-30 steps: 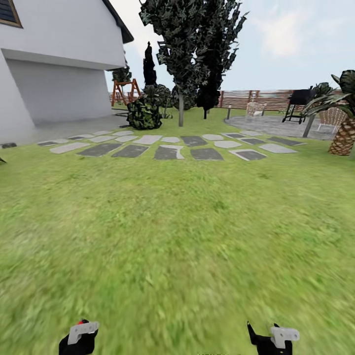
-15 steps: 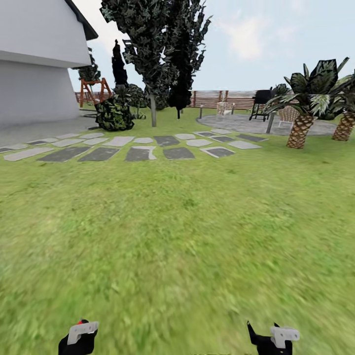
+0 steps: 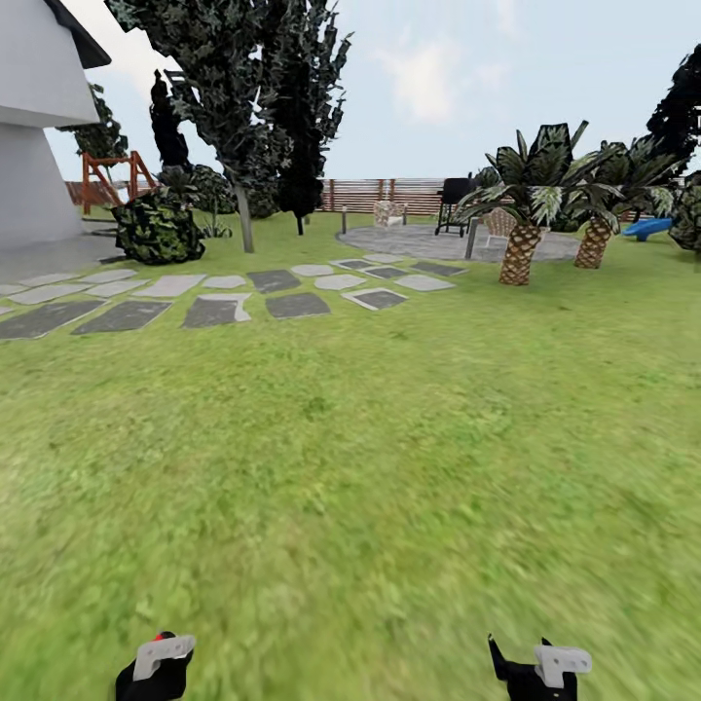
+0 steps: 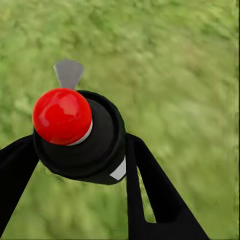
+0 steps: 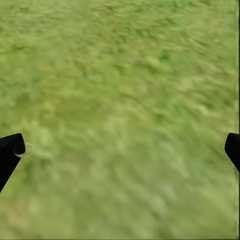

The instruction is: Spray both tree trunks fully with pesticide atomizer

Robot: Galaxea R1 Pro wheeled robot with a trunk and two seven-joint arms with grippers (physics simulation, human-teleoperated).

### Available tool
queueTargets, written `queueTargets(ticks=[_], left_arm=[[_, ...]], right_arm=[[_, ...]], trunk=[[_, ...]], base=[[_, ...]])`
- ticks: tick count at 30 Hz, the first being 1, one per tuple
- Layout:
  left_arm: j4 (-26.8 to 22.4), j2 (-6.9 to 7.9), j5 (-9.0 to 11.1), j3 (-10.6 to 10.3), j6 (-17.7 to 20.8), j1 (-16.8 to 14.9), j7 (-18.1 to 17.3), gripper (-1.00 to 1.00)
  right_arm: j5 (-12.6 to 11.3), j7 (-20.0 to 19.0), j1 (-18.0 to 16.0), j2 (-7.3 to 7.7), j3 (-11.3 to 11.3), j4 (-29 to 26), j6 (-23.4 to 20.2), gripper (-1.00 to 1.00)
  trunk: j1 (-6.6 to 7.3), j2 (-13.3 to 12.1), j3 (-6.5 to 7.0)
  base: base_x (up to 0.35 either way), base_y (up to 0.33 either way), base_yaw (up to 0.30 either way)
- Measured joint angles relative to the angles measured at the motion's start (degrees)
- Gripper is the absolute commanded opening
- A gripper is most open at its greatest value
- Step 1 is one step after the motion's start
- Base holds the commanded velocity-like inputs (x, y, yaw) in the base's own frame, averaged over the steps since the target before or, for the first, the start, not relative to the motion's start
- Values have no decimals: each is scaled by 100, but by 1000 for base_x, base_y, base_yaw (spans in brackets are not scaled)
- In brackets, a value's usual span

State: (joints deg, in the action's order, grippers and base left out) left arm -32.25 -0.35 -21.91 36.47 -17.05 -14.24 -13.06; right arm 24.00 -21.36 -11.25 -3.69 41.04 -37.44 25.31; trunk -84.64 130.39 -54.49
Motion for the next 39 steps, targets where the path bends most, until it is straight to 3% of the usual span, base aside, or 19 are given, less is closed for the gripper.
queueTargets(ticks=[8,28,39], left_arm=[[0,0,0,-5,-6,0,0,-100],[0,0,0,24,-5,0,9,-100],[0,0,0,35,0,0,18,-100]], right_arm=[[0,0,0,0,0,0,0,100],[0,0,0,0,0,-2,0,100],[0,0,0,-1,0,0,0,100]], trunk=[[0,0,0],[0,0,0],[0,0,0]], base=[[171,-237,-300],[16,-6,-300],[268,-74,-300]])
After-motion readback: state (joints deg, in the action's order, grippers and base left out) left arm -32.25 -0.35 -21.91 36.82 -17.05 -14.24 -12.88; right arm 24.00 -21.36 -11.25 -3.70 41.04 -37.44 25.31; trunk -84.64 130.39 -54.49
